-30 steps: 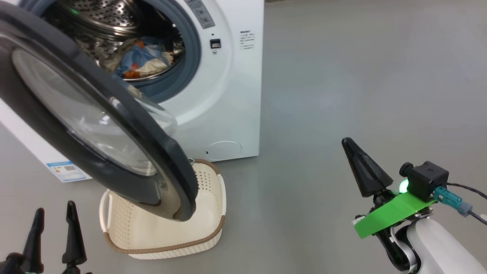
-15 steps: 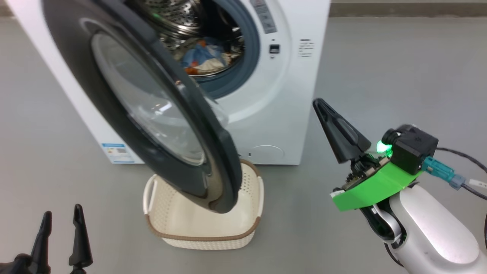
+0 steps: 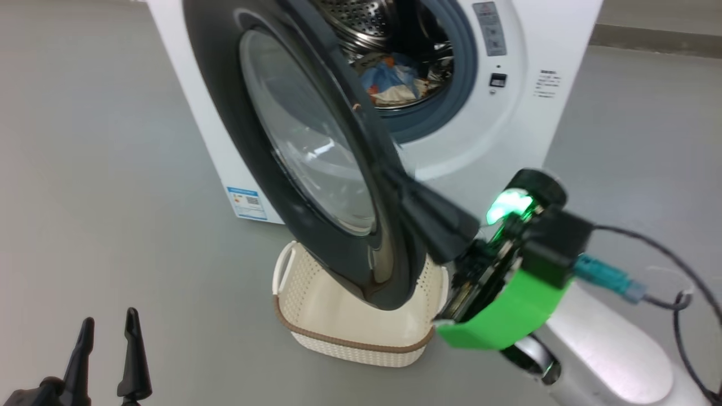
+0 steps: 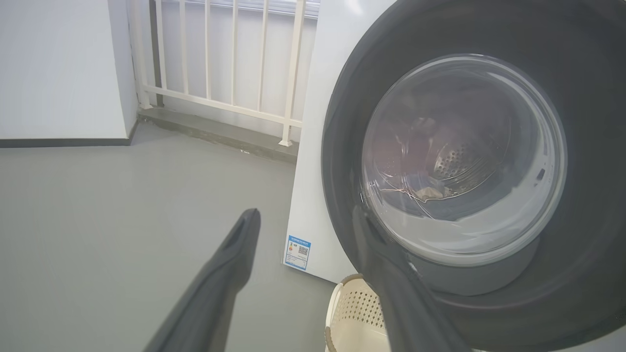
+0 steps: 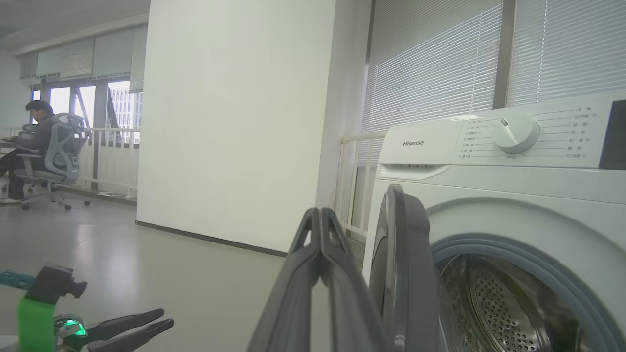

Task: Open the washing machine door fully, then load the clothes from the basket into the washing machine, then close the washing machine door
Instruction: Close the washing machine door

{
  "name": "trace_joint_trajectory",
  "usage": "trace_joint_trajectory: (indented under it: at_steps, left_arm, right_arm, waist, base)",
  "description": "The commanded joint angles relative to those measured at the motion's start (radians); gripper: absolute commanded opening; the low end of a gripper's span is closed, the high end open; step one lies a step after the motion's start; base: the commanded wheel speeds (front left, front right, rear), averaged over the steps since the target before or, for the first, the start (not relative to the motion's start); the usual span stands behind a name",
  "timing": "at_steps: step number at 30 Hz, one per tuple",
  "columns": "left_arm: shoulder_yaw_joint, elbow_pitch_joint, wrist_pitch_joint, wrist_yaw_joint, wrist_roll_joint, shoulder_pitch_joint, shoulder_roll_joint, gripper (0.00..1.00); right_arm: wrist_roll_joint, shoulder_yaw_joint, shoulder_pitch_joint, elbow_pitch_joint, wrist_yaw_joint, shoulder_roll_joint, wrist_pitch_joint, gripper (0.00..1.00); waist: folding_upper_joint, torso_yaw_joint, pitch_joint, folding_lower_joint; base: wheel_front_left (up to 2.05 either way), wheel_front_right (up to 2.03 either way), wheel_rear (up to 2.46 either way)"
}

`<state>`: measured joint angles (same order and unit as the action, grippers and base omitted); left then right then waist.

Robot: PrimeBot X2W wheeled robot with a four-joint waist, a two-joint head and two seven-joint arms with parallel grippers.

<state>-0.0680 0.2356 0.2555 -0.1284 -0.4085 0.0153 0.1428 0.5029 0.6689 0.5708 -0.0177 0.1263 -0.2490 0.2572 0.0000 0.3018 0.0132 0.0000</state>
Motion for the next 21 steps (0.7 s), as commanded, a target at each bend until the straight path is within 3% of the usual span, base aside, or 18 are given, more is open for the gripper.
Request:
trace_joint_trajectory:
  at_steps: [1, 7, 21]
  left_arm:
    - [-0.028, -0.014, 0.006, -0.002, -0.009, 0.015, 0.017, 1.00]
    - [-0.023, -0.011, 0.006, -0.002, -0.011, 0.015, 0.016, 1.00]
    - [-0.011, -0.007, 0.006, -0.002, -0.025, 0.028, 0.028, 1.00]
  right_arm:
    - [0.007, 0.017, 0.020, -0.018, 0.004, 0.013, 0.005, 0.00]
    - [0.040, 0.120, 0.007, 0.063, 0.004, 0.009, 0.005, 0.00]
    - [0.188, 0.240, 0.007, 0.377, 0.004, 0.016, 0.005, 0.00]
  waist:
    - [0.0000, 0.033, -0.006, 0.0000]
    - [0.0000, 0.080, -0.009, 0.0000]
    - [0.0000, 0.130, 0.015, 0.0000]
  base:
    - [0.00, 0.00, 0.00]
    - [0.00, 0.00, 0.00]
    - [0.00, 0.00, 0.00]
